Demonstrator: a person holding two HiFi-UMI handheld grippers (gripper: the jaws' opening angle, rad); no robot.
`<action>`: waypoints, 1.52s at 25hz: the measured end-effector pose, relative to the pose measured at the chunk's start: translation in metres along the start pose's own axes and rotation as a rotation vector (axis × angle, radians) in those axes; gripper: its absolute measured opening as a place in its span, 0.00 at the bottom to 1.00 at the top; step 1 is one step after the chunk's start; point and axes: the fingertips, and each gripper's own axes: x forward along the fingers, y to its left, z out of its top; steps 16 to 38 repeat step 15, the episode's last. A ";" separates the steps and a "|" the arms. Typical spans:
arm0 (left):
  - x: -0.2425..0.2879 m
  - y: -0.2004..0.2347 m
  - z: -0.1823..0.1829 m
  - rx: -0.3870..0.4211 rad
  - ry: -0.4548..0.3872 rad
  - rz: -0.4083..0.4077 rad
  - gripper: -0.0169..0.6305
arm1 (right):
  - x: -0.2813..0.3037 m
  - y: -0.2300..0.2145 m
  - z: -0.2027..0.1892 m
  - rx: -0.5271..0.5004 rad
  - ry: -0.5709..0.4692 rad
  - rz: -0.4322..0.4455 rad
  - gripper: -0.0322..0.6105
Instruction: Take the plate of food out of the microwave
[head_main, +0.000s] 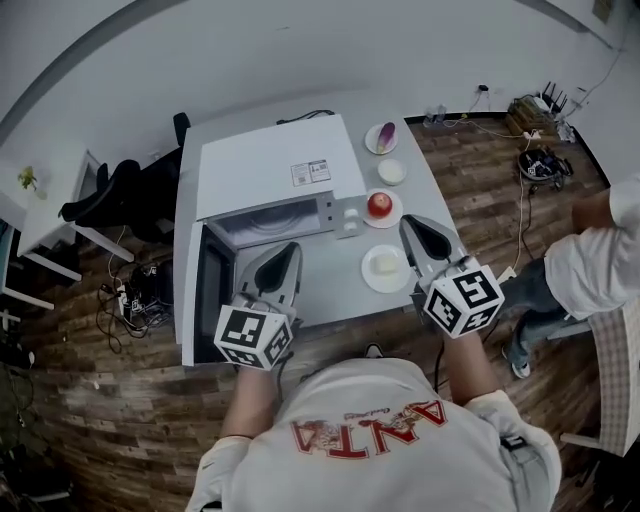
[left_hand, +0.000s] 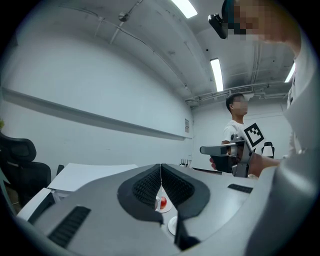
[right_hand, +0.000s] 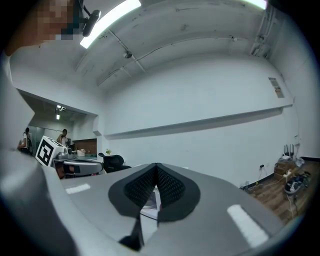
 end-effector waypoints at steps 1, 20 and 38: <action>0.000 0.000 -0.001 0.000 0.004 -0.002 0.04 | 0.001 0.000 -0.001 0.002 0.003 0.000 0.05; -0.004 -0.005 0.000 -0.010 0.001 -0.015 0.04 | 0.002 0.010 0.000 0.024 0.014 0.036 0.05; -0.004 -0.005 0.000 -0.010 0.001 -0.015 0.04 | 0.002 0.010 0.000 0.024 0.014 0.036 0.05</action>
